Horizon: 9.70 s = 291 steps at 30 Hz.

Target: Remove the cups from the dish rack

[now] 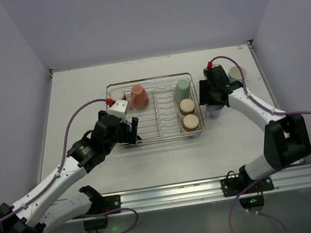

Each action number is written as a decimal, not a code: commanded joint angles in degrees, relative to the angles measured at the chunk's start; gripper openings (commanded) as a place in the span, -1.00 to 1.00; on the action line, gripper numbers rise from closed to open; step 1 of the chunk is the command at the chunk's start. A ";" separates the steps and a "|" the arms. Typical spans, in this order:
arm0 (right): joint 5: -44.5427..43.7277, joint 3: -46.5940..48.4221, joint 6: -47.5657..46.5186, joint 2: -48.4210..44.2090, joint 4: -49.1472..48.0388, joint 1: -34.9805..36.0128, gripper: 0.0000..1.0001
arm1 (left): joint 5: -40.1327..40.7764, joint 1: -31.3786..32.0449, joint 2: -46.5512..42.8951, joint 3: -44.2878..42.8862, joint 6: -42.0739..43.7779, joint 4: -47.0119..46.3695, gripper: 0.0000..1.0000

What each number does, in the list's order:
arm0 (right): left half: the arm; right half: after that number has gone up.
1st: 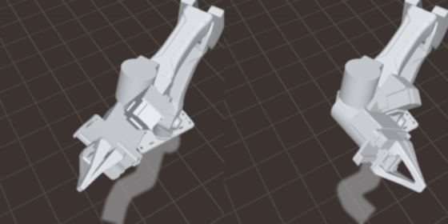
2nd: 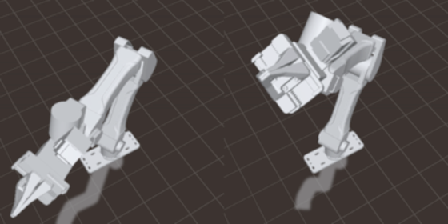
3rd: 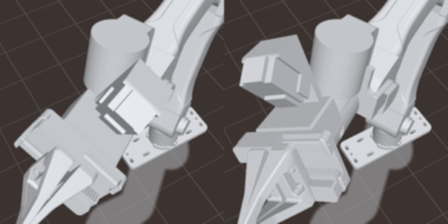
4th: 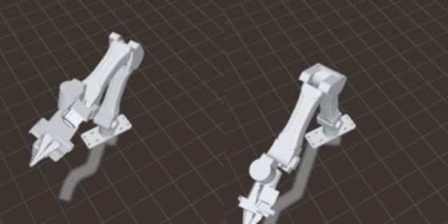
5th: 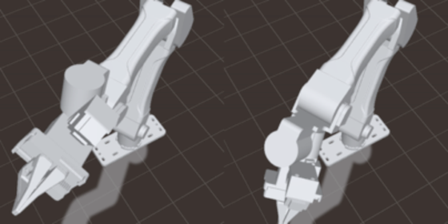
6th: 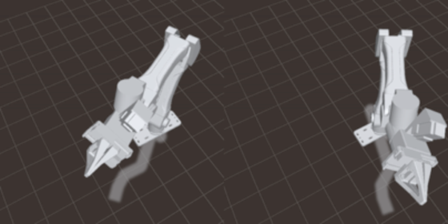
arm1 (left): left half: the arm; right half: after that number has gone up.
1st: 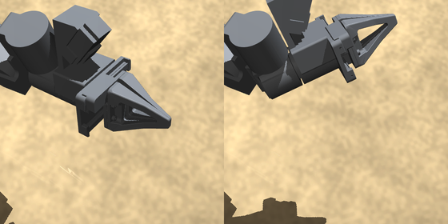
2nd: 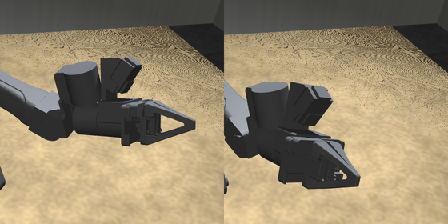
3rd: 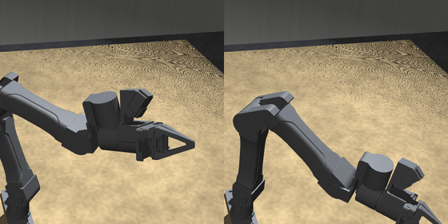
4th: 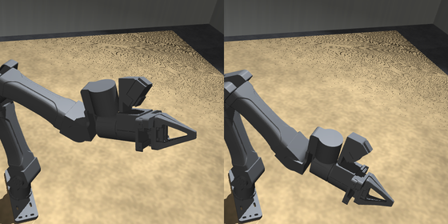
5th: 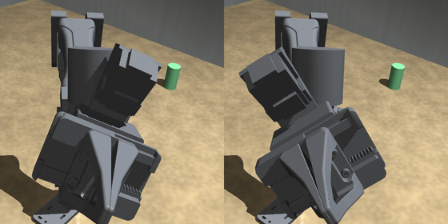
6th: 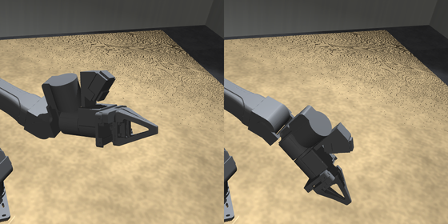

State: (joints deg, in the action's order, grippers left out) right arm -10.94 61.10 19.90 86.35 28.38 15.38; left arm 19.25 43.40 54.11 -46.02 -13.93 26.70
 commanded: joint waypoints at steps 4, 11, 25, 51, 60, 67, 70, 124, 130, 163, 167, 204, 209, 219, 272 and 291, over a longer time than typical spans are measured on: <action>0.73 -3.61 0.05 -17.33 -8.16 4.13 0.50 | 5.44 0.02 -2.77 -0.21 -0.91 0.20 1.00; 22.52 -8.01 -3.99 -23.08 -21.25 20.30 0.80 | 14.32 -0.07 -12.08 0.23 -3.64 -2.53 1.00; 15.87 14.01 -10.75 6.43 -21.71 42.18 0.98 | 23.91 -0.15 -25.54 3.74 -3.73 -6.84 1.00; 3.29 32.06 -9.18 30.80 -12.21 45.18 0.98 | 27.86 -0.51 -35.63 4.00 -5.49 -6.04 1.00; -1.27 26.28 -7.42 24.85 -23.18 45.18 -0.09 | 21.99 -0.51 -34.95 4.45 -5.66 -7.89 1.00; -6.90 17.83 -3.13 11.31 -40.39 43.78 -0.25 | 9.25 -0.51 -31.87 2.95 -9.35 -11.49 1.00; -3.66 13.44 0.47 6.22 -46.98 42.46 -0.26 | 6.86 -0.42 -31.00 3.48 -11.02 -14.30 1.00; 41.35 -16.63 54.02 -3.99 -102.21 22.95 0.88 | -38.93 -10.61 -15.69 8.75 -33.71 -49.90 -1.00; 40.38 -19.44 53.49 -6.62 -101.60 19.00 0.98 | -29.05 -10.53 -22.28 6.12 -24.86 -37.97 -1.00; 32.74 -10.21 8.22 -19.99 -34.27 18.20 0.98 | -11.07 -47.26 40.63 -29.83 -9.71 -4.20 -1.00; 32.56 -9.95 8.14 -18.94 -34.18 18.20 0.98 | -9.58 -48.05 45.02 -30.71 -8.92 -4.29 -1.00; 15.25 19.46 -20.59 10.32 -16.00 23.65 0.92 | -38.38 -45.07 -0.74 -0.57 -11.83 -17.38 0.95; 16.30 27.92 -29.56 21.04 -10.81 23.47 0.98 | -38.94 -44.01 -11.03 4.88 -9.27 -16.59 0.96; 15.94 37.59 -33.09 30.37 -10.89 23.03 0.98 | -35.86 -37.16 -14.99 5.06 -6.19 -16.59 1.00; 9.97 8.33 8.54 9.99 -56.51 23.21 -0.52 | -49.20 -37.24 -13.33 11.21 -16.20 -25.54 0.95; 20.69 -2.47 37.83 -0.39 -68.00 23.29 -0.56 | -60.38 -36.28 -3.75 18.16 -34.40 -56.49 0.67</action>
State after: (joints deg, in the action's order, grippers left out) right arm 7.05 59.57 51.03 90.74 -27.66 38.61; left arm -40.21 6.59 49.65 -27.44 -45.65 -23.68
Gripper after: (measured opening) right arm 0.685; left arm 0.844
